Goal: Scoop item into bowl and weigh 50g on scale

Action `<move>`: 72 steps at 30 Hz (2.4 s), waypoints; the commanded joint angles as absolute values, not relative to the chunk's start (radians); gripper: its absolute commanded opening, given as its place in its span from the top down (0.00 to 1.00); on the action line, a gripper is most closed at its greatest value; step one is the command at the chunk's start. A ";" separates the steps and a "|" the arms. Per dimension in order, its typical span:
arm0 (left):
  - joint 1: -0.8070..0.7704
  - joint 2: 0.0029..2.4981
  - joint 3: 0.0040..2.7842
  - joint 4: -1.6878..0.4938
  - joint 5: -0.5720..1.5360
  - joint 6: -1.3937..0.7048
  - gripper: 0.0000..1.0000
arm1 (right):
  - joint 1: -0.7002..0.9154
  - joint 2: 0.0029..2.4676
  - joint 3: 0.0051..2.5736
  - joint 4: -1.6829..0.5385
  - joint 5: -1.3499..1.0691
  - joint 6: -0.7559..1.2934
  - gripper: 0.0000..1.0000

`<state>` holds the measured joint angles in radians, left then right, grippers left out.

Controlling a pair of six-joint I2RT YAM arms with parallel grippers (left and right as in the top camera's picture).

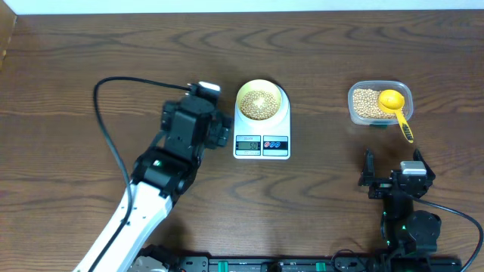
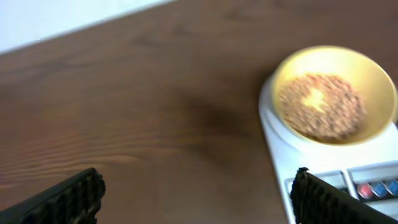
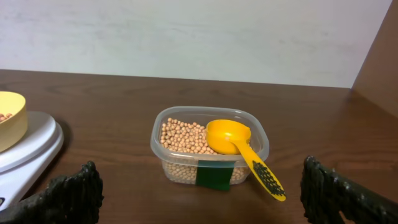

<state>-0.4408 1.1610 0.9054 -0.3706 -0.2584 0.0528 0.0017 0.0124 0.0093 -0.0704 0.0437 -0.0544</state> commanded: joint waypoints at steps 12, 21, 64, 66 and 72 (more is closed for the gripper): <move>-0.253 0.888 0.854 -0.455 -0.360 0.003 0.02 | -0.008 0.006 0.006 -0.072 0.039 -0.038 0.01; -0.212 0.743 0.854 -0.523 -0.344 0.002 0.02 | -0.008 0.006 0.006 -0.072 0.039 -0.038 0.01; 0.057 0.062 0.232 -0.139 -0.164 -0.073 0.02 | -0.008 0.006 0.006 -0.072 0.039 -0.038 0.01; 0.057 0.035 0.220 -0.139 -0.164 -0.072 0.02 | -0.008 0.006 0.006 -0.072 0.039 -0.038 0.01; 0.057 0.002 0.181 -0.108 -0.164 -0.072 0.02 | -0.008 0.006 0.006 -0.072 0.039 -0.038 0.01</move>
